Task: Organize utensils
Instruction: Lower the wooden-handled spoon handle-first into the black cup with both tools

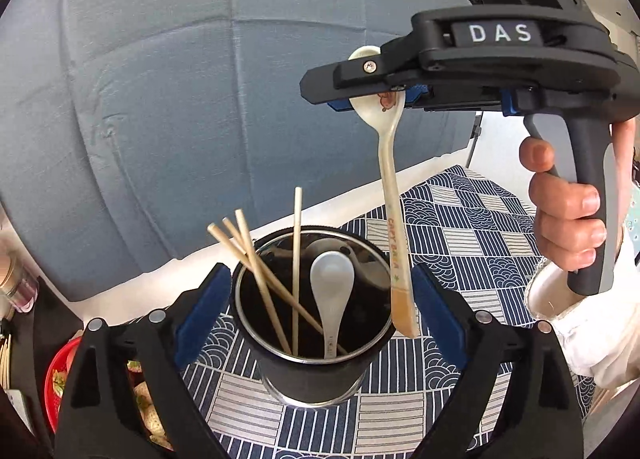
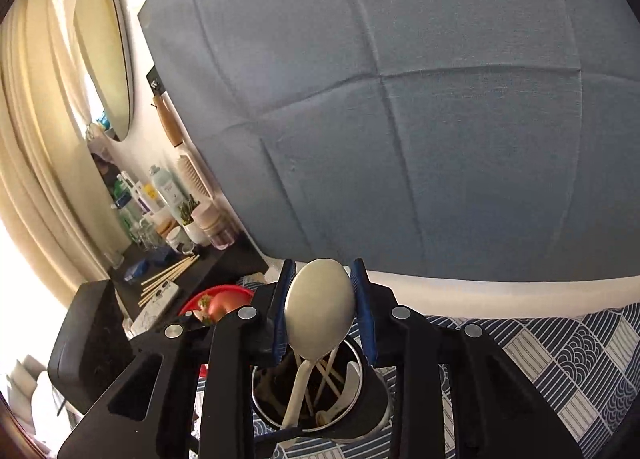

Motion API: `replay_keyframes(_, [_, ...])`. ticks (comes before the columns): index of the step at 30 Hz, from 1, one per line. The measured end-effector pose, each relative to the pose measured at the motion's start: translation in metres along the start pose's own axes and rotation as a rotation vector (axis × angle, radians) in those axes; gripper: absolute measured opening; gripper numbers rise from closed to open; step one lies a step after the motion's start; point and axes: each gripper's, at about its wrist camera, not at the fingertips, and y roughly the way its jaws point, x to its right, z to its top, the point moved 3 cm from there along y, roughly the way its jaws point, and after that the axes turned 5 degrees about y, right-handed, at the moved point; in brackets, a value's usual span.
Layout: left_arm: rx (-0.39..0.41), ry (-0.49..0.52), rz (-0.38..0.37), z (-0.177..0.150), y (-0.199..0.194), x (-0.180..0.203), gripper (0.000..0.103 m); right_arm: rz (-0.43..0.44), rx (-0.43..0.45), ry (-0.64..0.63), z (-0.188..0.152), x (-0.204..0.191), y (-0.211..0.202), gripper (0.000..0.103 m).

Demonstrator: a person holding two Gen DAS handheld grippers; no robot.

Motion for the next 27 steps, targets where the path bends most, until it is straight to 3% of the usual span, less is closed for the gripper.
replay_keyframes(6, [0.005,-0.023,0.053,-0.015,-0.019,-0.011,0.089,-0.078,0.018,-0.012,-0.003,-0.007,0.022,0.017])
replay_keyframes(11, [-0.006,-0.051,0.054,-0.014,-0.014,-0.021,0.091,-0.042,0.024,0.042,0.002,-0.003,0.025,0.012])
replay_keyframes(22, [-0.036,-0.069,0.052,-0.009,0.013,-0.026,0.091,-0.040,0.084,0.026,0.015,-0.001,0.010,0.012])
replay_keyframes(27, [-0.046,-0.089,0.067,-0.016,0.014,-0.033,0.091,-0.102,0.111,-0.021,0.010,-0.003,0.010,0.012])
